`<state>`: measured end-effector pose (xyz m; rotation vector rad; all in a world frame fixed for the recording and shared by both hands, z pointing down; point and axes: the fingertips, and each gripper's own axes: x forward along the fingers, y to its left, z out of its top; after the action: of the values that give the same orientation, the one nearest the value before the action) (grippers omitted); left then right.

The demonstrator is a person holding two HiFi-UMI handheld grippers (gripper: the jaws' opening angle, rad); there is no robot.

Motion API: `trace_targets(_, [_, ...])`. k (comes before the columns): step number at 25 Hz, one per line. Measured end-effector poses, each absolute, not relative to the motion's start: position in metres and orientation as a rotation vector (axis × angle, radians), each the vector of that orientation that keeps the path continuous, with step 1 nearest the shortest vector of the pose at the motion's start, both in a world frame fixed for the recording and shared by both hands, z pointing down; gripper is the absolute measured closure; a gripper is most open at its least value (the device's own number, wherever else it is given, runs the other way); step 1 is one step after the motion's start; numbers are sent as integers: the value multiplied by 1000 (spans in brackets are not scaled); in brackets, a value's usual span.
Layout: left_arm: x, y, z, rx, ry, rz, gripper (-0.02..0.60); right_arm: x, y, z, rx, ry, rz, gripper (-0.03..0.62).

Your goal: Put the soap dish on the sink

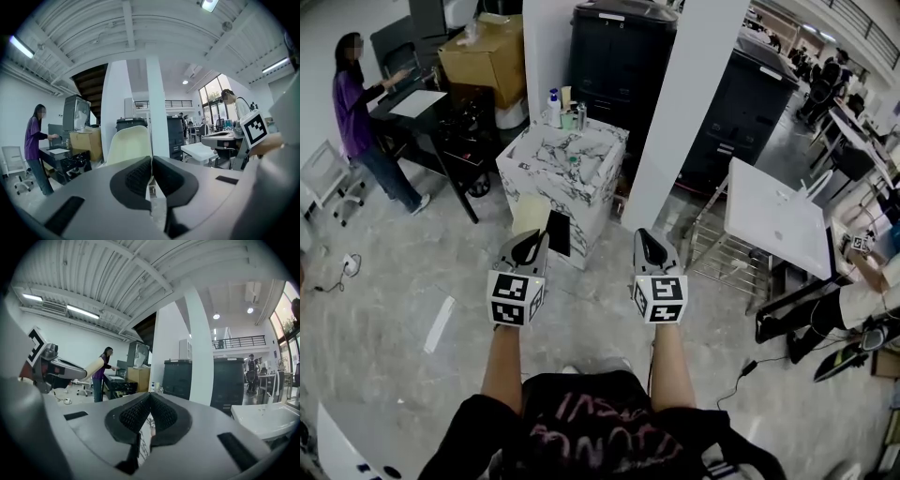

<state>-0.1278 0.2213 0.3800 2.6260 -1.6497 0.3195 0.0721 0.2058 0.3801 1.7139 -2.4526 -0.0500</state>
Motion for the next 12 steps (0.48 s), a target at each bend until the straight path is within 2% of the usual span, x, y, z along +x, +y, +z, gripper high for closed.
trace_targets(12, [-134, 213, 383, 2641, -1643, 329, 554, 63, 197, 384, 1712, -2435, -67, 582])
